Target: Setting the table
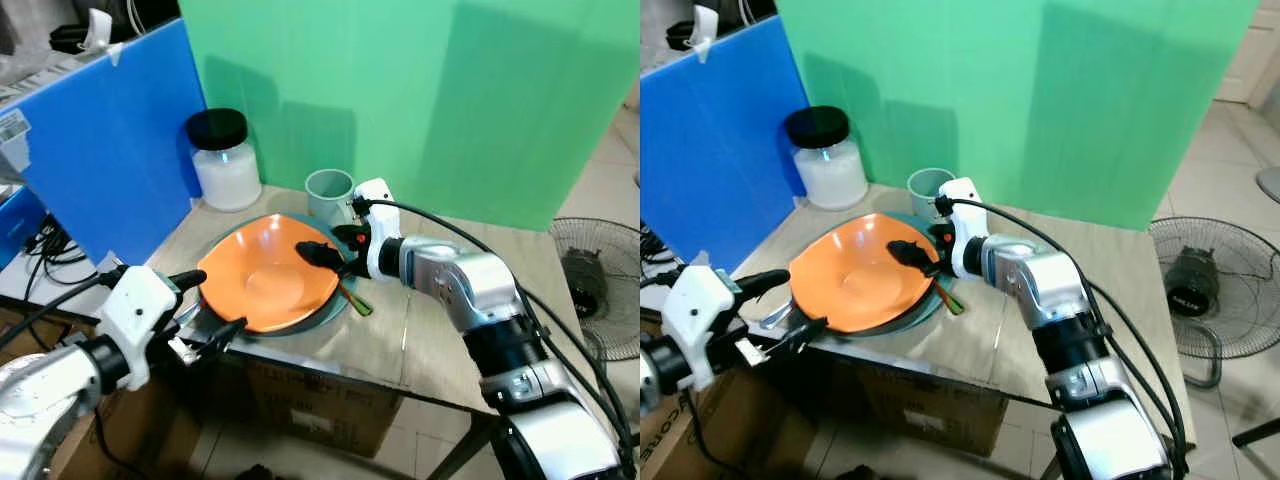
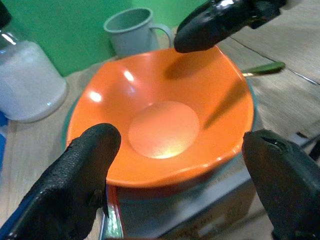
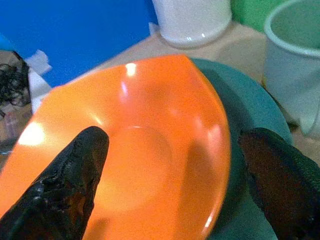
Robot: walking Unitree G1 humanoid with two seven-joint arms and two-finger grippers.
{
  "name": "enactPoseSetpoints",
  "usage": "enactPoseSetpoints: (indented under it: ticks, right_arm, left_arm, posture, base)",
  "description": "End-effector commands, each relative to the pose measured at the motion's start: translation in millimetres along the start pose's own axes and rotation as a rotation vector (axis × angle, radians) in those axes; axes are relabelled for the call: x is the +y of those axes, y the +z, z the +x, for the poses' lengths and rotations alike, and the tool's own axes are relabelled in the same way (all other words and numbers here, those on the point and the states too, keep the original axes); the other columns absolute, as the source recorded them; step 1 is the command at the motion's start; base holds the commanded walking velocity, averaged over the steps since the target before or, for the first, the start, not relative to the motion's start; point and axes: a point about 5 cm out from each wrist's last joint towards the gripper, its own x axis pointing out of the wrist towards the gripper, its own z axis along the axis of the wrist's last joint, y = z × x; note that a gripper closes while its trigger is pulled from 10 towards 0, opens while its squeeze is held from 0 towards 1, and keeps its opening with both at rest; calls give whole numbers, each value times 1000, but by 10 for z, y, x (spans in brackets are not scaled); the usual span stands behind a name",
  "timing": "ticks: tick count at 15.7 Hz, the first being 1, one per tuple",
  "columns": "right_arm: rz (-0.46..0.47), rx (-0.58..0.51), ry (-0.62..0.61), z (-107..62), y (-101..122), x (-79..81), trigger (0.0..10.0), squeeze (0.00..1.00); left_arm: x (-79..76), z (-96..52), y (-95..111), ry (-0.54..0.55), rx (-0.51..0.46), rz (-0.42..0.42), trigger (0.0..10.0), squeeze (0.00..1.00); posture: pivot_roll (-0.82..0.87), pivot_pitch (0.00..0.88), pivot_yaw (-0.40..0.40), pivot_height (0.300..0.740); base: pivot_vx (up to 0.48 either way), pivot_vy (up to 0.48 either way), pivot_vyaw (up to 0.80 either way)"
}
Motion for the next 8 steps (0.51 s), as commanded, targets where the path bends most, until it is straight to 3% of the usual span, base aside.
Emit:
enactPoseSetpoints:
  ticks: [1, 2, 4, 5, 8]
  right_arm:
    - [19, 10, -27, 7, 63, -27, 10000, 0]
    - [71, 25, -14, 10, 75, -33, 10000, 0]
    - [103, 47, -10, 9, 87, -45, 2706, 0]
    - [102, 65, -3, 11, 80, -50, 0, 0]
    - [125, 92, -1, 18, 68, -73, 0, 0]
  left_arm:
    - [4, -21, 26, -31, 0, 6, 10000, 0]
    - [-5, -29, 32, -50, -2, 10, 10000, 0]
    - [-17, -31, 30, -67, -6, 8, 10000, 0]
    - [-32, -28, 26, -79, -9, 1, 10000, 0]
    - [-52, -32, 29, -102, -15, -8, 10000, 0]
  posture:
    - [15, 2, 35, 740]
    - [12, 2, 34, 740]
    - [10, 4, 34, 740]
    - [9, 4, 34, 740]
    - [9, 3, 35, 740]
  base:
    - [0, 0, 0]
    - [0, 0, 0]
    - [0, 0, 0]
    - [0, 0, 0]
    - [0, 0, 0]
